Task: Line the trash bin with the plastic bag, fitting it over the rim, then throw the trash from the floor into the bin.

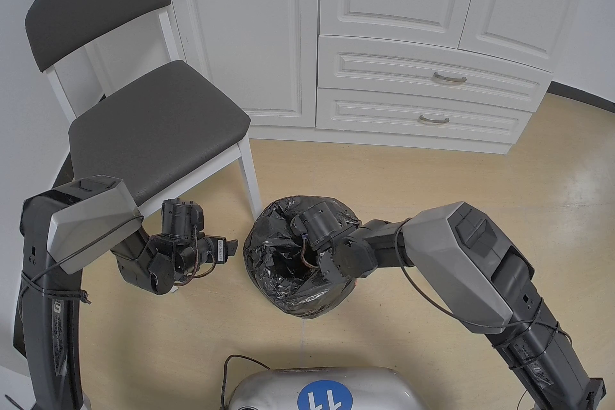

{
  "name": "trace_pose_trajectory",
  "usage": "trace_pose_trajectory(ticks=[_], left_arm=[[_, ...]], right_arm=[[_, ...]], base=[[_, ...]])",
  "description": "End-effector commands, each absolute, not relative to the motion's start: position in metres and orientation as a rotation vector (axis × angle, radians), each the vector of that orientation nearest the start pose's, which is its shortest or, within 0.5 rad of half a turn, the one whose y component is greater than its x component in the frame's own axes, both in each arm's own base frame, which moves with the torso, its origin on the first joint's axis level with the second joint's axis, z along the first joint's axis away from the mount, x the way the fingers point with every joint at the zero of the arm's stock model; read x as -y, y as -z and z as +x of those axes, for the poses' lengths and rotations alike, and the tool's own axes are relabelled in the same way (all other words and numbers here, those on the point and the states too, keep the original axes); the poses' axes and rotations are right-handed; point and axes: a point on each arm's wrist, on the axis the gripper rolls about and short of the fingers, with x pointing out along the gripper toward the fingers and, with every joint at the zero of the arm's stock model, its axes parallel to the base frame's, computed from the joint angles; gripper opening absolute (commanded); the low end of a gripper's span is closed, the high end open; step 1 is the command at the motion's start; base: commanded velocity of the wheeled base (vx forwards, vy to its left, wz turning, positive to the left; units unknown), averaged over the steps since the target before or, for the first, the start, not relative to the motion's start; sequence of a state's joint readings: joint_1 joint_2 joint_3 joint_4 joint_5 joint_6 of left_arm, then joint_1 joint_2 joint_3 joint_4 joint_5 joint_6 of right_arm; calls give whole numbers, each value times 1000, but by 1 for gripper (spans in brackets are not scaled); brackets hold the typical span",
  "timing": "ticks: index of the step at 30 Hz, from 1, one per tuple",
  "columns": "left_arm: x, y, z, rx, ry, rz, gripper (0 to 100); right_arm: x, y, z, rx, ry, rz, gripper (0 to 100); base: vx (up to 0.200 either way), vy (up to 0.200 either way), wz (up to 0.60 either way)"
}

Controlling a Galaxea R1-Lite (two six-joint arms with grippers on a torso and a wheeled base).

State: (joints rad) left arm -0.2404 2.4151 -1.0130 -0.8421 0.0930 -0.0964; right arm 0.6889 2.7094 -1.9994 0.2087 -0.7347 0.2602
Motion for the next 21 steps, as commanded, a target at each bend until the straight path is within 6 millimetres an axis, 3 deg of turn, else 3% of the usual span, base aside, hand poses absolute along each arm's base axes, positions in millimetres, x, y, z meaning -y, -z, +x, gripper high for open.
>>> trace_pose_trajectory(ticks=[1,5,9,14,21], left_arm=[[96,17,403,-563,115,0,100],[97,17,402,-565,116,0,100],[98,17,401,-566,119,1,100],[98,17,401,-566,119,1,100],[99,18,401,-568,122,3,100]], right_arm=[[-306,-19,405,-677,158,-345,100],[-294,-44,392,-737,183,-365,100],[-278,-53,387,-794,202,-393,100],[-271,-38,381,-843,212,-432,100],[-277,-5,373,-882,216,-440,100]], base=[[0,0,0],[0,0,0],[0,0,0],[0,0,0],[0,0,0]])
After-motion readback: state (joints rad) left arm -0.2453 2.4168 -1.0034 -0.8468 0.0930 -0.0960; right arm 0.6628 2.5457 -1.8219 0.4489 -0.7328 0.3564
